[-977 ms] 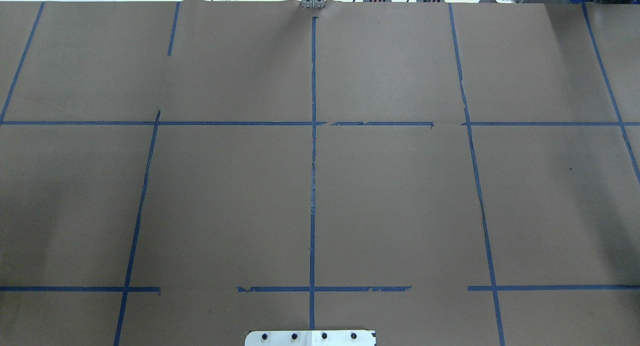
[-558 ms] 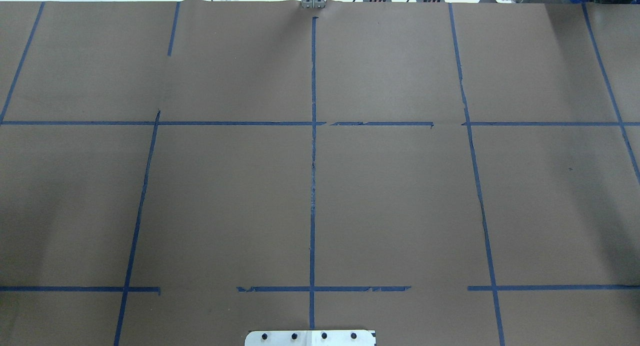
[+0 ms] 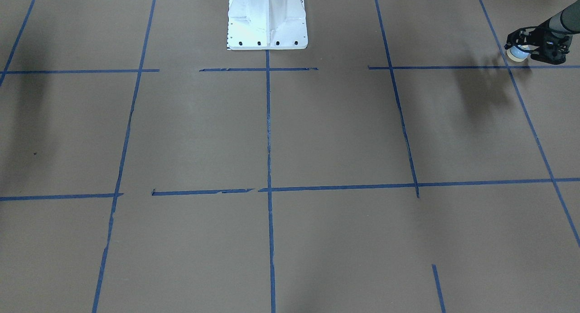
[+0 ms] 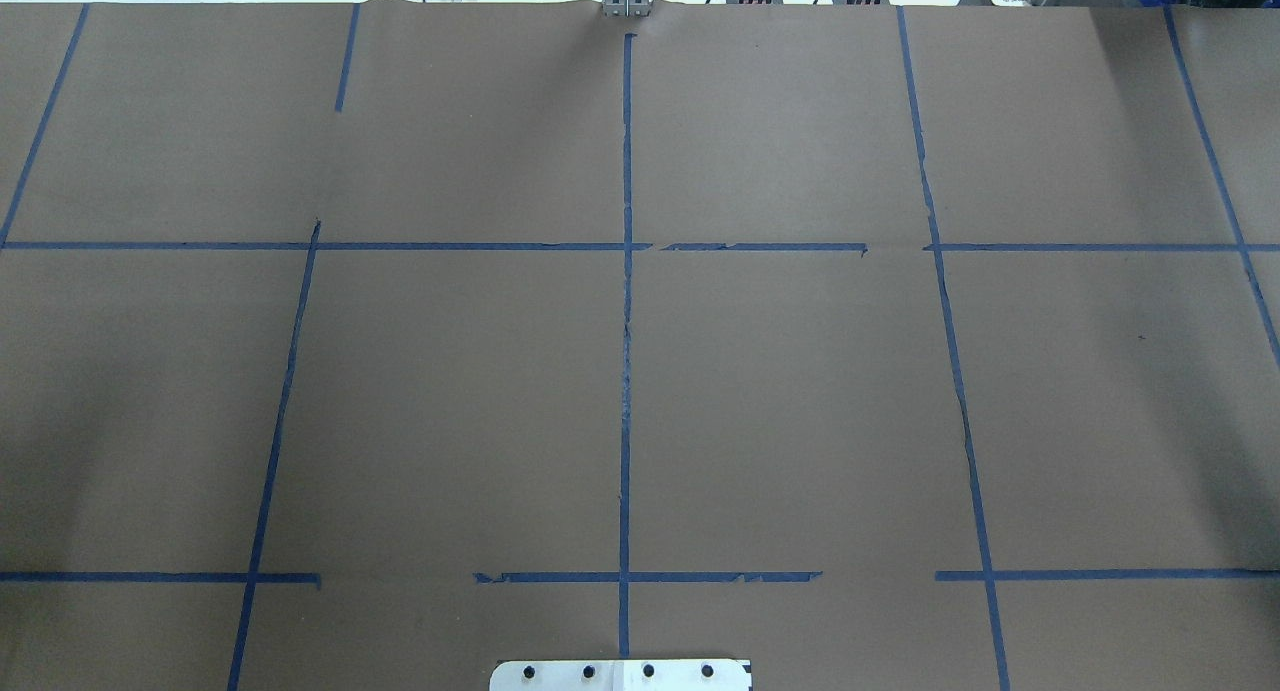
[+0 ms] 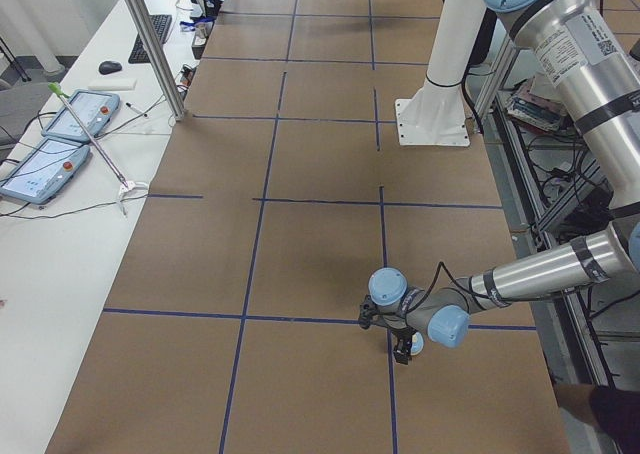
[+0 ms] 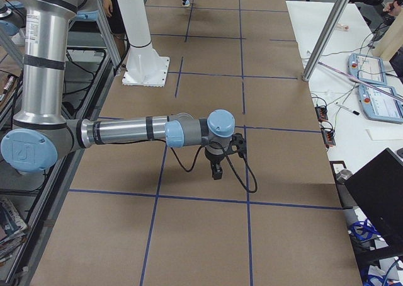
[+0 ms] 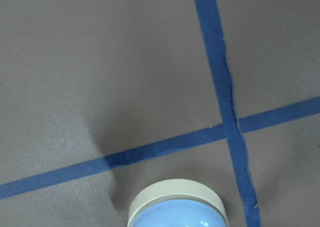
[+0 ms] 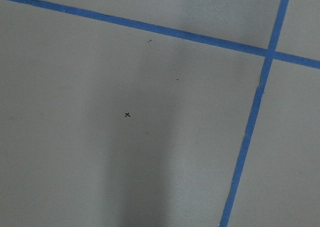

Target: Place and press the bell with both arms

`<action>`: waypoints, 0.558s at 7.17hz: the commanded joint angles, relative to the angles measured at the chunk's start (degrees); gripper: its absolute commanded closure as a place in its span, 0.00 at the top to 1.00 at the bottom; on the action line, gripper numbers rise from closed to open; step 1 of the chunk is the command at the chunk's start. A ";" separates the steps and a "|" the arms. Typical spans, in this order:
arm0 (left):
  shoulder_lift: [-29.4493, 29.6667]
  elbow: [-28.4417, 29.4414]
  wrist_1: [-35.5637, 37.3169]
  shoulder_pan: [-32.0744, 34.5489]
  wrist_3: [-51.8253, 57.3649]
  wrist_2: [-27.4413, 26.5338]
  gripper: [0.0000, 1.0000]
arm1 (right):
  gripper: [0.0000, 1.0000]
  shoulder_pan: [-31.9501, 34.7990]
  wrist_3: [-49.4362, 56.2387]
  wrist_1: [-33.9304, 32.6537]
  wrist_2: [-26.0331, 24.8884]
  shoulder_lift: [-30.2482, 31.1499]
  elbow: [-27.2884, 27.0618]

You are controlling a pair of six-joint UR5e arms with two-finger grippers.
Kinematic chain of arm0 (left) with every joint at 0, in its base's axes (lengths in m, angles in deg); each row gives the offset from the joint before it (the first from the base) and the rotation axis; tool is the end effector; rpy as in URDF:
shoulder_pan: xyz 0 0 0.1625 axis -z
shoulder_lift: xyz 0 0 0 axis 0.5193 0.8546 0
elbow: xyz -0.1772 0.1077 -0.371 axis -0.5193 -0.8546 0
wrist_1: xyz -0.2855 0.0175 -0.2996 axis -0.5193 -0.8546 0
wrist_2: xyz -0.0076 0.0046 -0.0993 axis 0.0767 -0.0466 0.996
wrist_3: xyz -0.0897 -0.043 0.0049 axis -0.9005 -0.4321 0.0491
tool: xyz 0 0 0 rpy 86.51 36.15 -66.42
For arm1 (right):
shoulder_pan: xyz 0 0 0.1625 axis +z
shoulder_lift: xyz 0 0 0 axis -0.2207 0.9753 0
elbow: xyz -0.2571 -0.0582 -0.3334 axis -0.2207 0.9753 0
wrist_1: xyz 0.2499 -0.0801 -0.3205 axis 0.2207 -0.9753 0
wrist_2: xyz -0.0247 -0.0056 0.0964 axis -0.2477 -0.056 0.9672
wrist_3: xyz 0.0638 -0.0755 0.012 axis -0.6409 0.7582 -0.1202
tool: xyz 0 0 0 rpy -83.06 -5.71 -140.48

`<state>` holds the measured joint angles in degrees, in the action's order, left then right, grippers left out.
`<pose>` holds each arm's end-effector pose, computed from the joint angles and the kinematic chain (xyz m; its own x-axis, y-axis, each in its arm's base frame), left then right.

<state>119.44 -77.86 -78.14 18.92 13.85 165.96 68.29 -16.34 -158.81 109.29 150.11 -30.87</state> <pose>0.0910 -0.2118 0.7899 0.6551 0.3040 -0.6917 -0.4484 0.8933 -0.0320 -0.0085 -0.4385 0.5974 0.6463 -0.2312 0.7272 0.1823 0.9722 0.1470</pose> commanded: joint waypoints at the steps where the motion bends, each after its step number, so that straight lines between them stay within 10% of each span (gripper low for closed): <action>1: -0.01 0.27 0.02 -0.64 -0.16 -0.05 1.00 | 1.00 0.00 -0.06 0.00 0.19 0.00 -0.02; 2: 0.07 0.53 0.02 -0.72 -0.07 -0.06 0.99 | 1.00 0.00 0.03 0.00 0.97 0.00 0.07; 4: -0.01 0.45 -0.76 -0.72 -0.16 -0.06 0.35 | 1.00 0.00 0.03 0.00 1.15 0.00 -0.11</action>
<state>119.45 -77.44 -78.28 18.23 13.72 165.90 68.29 -16.32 -158.81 110.25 150.11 -30.88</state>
